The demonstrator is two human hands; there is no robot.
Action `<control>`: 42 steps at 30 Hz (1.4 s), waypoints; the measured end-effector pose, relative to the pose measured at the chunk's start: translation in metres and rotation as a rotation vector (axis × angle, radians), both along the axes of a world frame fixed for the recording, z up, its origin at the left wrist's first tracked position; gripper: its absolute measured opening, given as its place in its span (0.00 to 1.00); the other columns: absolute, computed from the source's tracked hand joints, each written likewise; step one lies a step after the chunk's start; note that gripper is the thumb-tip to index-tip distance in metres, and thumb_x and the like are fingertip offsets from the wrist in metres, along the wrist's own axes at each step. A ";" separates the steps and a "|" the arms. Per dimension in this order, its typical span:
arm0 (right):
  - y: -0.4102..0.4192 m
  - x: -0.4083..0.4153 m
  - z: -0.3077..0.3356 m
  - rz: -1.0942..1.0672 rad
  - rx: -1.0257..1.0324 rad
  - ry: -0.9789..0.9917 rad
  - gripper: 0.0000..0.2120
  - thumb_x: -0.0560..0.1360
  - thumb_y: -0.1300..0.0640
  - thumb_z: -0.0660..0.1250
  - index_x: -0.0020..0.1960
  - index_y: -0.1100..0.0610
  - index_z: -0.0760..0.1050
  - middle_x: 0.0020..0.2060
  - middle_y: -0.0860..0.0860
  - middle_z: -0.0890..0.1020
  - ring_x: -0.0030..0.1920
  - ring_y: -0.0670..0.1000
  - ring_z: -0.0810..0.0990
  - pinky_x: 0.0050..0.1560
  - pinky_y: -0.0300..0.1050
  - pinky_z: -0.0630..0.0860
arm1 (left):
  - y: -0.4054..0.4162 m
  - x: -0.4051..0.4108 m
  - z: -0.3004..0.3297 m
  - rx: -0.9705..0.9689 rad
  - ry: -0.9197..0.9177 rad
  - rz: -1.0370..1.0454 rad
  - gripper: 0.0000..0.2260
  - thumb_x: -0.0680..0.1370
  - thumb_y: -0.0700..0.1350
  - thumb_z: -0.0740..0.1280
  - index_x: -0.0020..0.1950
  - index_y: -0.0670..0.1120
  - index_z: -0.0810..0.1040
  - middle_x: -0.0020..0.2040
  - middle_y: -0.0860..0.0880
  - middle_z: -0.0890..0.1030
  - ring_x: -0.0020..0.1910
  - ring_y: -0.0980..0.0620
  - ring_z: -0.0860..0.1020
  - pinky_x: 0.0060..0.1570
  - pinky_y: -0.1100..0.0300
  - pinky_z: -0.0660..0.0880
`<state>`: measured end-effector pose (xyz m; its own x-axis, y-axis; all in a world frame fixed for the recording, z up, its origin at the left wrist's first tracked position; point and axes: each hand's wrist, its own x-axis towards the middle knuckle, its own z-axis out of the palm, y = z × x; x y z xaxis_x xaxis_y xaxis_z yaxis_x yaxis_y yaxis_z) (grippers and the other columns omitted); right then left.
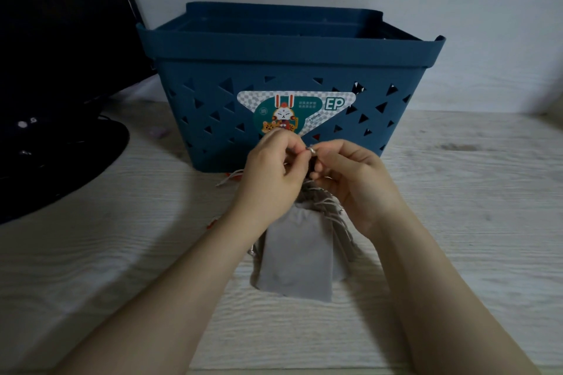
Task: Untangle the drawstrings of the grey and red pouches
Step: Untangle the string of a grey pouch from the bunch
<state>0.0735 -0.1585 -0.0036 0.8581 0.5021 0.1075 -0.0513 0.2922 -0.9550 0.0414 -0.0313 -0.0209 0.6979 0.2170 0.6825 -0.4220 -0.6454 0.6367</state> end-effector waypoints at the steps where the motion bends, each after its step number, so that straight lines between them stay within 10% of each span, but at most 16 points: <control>1: 0.000 0.000 0.001 0.005 -0.007 0.028 0.09 0.76 0.68 0.60 0.42 0.59 0.76 0.28 0.50 0.76 0.32 0.46 0.74 0.36 0.36 0.74 | 0.000 0.001 0.000 -0.070 0.070 -0.026 0.03 0.72 0.42 0.64 0.38 0.45 0.73 0.41 0.47 0.76 0.38 0.51 0.75 0.40 0.61 0.72; 9: 0.000 0.007 -0.001 0.024 0.342 0.503 0.08 0.63 0.65 0.58 0.37 0.53 0.66 0.22 0.47 0.64 0.27 0.45 0.64 0.31 0.35 0.68 | -0.015 -0.001 0.009 -0.819 0.388 -0.302 0.11 0.74 0.35 0.62 0.34 0.46 0.74 0.38 0.42 0.72 0.43 0.44 0.72 0.52 0.47 0.70; 15: -0.001 0.007 -0.003 -0.023 0.108 0.221 0.11 0.73 0.68 0.56 0.38 0.54 0.68 0.24 0.47 0.66 0.27 0.46 0.68 0.29 0.35 0.70 | -0.012 -0.004 0.015 -0.873 0.375 -0.302 0.13 0.77 0.32 0.56 0.35 0.44 0.71 0.35 0.48 0.75 0.37 0.53 0.76 0.49 0.56 0.74; 23: 0.001 0.008 -0.003 0.113 0.348 0.385 0.08 0.70 0.66 0.58 0.45 0.55 0.70 0.23 0.47 0.66 0.25 0.45 0.67 0.29 0.35 0.69 | -0.010 -0.004 0.018 -1.034 0.344 -0.462 0.12 0.76 0.30 0.53 0.36 0.40 0.70 0.34 0.46 0.77 0.34 0.54 0.78 0.37 0.64 0.78; 27: -0.005 0.010 -0.003 0.023 0.068 0.040 0.16 0.76 0.70 0.56 0.58 0.60 0.76 0.25 0.48 0.69 0.27 0.45 0.69 0.32 0.36 0.71 | -0.006 -0.004 0.018 -0.993 0.339 -0.490 0.10 0.78 0.33 0.56 0.38 0.42 0.70 0.39 0.45 0.77 0.38 0.53 0.79 0.42 0.61 0.78; 35: -0.002 0.011 -0.007 -0.238 -0.250 -0.350 0.07 0.75 0.64 0.66 0.40 0.55 0.79 0.25 0.46 0.76 0.27 0.42 0.72 0.31 0.34 0.70 | -0.001 -0.003 0.016 -0.884 0.254 -0.356 0.05 0.79 0.38 0.59 0.45 0.44 0.72 0.43 0.46 0.80 0.44 0.50 0.80 0.47 0.56 0.78; 39: -0.002 0.012 -0.001 -0.340 -0.263 -0.368 0.07 0.73 0.60 0.70 0.36 0.56 0.80 0.32 0.58 0.83 0.37 0.57 0.82 0.43 0.54 0.80 | -0.003 -0.006 0.015 -0.640 0.208 -0.349 0.05 0.76 0.40 0.65 0.44 0.48 0.71 0.45 0.45 0.77 0.45 0.52 0.78 0.49 0.57 0.75; 42: -0.004 0.008 0.021 -0.322 -0.180 -0.356 0.09 0.74 0.62 0.67 0.36 0.59 0.77 0.25 0.47 0.79 0.29 0.44 0.78 0.35 0.38 0.76 | -0.007 -0.012 0.022 -0.401 0.169 -0.398 0.10 0.76 0.34 0.64 0.46 0.49 0.74 0.46 0.49 0.78 0.44 0.60 0.78 0.46 0.68 0.73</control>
